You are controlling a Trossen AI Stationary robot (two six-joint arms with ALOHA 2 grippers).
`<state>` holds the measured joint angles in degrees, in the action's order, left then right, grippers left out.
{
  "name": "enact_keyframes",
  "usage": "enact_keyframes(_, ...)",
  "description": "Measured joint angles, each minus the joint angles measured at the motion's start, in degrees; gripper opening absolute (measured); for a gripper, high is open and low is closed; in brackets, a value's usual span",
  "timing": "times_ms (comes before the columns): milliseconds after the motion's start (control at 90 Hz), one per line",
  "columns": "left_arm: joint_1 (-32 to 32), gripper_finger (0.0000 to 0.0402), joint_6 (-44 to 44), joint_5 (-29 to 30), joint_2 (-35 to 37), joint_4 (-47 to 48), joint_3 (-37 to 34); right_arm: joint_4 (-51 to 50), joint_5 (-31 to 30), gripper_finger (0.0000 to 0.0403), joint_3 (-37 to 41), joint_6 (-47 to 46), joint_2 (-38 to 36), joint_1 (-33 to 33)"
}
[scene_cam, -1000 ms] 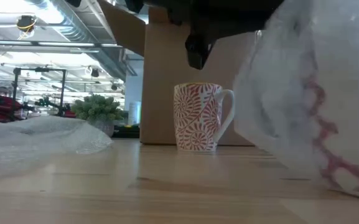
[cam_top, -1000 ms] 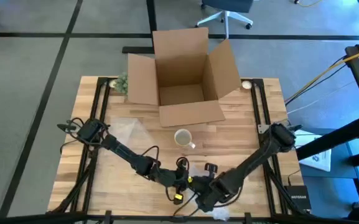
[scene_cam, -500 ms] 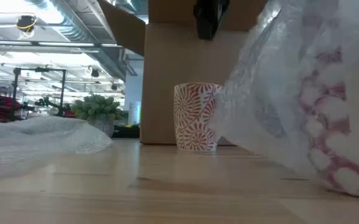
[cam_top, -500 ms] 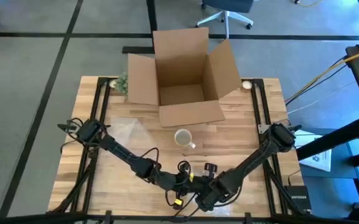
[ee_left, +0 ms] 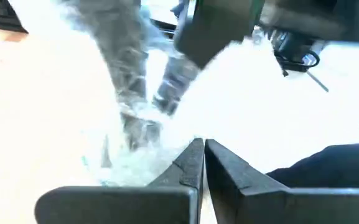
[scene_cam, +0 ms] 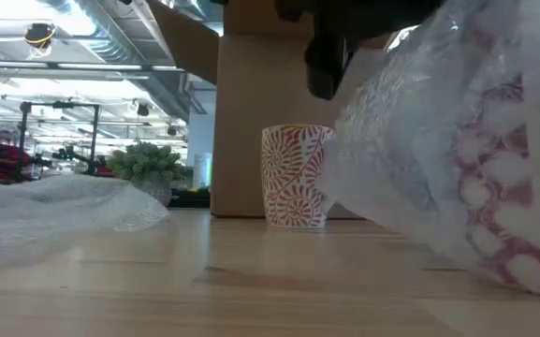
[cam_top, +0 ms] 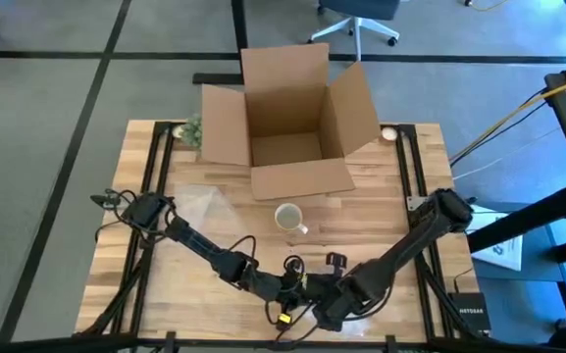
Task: Wrap mug
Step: Wrap the red mug with transparent bubble wrap
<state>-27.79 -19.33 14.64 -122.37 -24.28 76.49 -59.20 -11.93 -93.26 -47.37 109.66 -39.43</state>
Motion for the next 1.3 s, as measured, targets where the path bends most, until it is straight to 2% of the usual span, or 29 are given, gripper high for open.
enact_keyframes(222,0.04,0.0001,0.20,0.65,-0.12,-0.29,-0.15,-8.85,0.48,0.0001,-3.67,-1.45,-3.04,-0.41)
enact_keyframes(322,0.04,0.0001,0.17,0.67,-0.15,-0.92,-0.24,-8.34,0.27,0.0001,-5.49,-1.21,-3.78,-0.25)
enact_keyframes(467,0.04,0.0001,0.07,0.66,-0.17,-1.92,-0.26,-8.28,-4.07,0.0000,-5.99,-0.63,-3.85,-0.28)
enact_keyframes(622,0.07,0.0001,0.02,0.65,-0.17,-1.98,-0.26,-3.19,-2.79,0.0001,-5.01,0.09,-3.25,-0.28)
enact_keyframes(711,0.07,0.0001,0.02,0.60,-0.17,-1.98,-0.26,2.37,1.27,0.0001,-4.93,2.44,-3.30,-0.28)
enact_keyframes(778,0.07,0.0001,-0.04,0.63,-0.17,-2.01,-0.28,1.28,2.22,0.0001,-4.93,2.79,-3.30,-0.28)
enact_keyframes(922,0.09,0.0001,-0.14,0.63,-0.17,-2.18,-0.28,-3.98,0.03,0.0005,-4.88,0.74,-3.34,-0.67)
enact_keyframes(1044,0.09,0.0001,-0.20,0.62,-0.17,-2.18,-0.28,-6.45,0.93,0.0043,-4.88,-0.09,-3.34,-0.23)
enact_keyframes(1200,0.09,0.0001,-0.22,0.60,-0.17,-2.20,-0.31,-8.88,0.59,0.0135,-5.81,2.47,-3.45,-0.19)
enact_keyframes(1300,0.09,0.0001,-0.22,0.59,-0.17,-2.20,-0.31,-15.09,4.20,0.0192,-9.69,2.40,-4.51,0.18)
